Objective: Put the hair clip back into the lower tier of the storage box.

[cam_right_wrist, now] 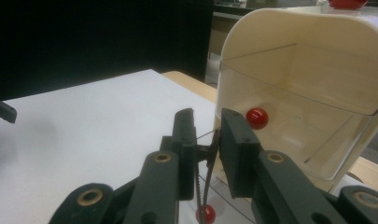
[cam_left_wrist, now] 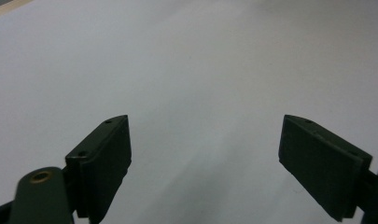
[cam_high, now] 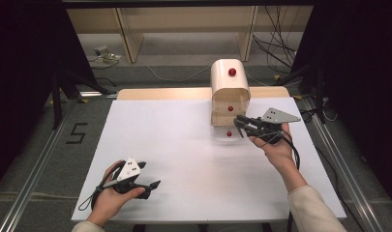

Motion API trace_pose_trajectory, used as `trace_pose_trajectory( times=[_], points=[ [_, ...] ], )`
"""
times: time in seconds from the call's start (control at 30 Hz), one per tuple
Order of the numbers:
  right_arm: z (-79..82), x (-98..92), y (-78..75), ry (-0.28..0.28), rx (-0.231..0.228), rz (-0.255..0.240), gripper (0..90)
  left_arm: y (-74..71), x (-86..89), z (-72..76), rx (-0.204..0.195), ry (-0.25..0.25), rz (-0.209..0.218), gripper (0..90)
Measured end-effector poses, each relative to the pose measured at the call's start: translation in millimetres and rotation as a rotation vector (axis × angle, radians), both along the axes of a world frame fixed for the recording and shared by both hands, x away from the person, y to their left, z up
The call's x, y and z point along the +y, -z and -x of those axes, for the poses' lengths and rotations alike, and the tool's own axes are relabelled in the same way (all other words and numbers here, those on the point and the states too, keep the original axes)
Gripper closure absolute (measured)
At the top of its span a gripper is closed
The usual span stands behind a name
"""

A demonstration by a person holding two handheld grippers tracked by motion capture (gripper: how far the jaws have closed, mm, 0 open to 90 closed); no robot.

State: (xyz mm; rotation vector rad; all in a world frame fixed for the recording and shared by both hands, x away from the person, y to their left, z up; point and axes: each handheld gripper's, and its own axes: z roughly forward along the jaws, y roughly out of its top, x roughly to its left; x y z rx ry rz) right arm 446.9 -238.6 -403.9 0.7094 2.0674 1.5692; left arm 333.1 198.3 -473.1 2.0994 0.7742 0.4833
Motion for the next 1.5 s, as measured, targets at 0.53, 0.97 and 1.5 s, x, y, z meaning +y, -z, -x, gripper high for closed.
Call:
trace_pose_trajectory(
  times=[0.53, 0.97, 1.5],
  points=[
    [-6.7, -0.4, -4.0, 0.015, -0.008, -0.014, 76.8, -0.1, 0.1, 0.0, -0.001, 0.0, 0.002, 16.9],
    [-11.0, 0.4, -4.0, 0.018, -0.008, -0.016, 76.8, -0.2, 0.3, 0.1, -0.002, 0.001, 0.002, 16.9],
    [-14.8, 1.2, -6.2, 0.021, -0.018, -0.023, 76.8, -0.5, 0.5, 0.4, -0.001, 0.004, -0.001, 16.9]
  ],
)
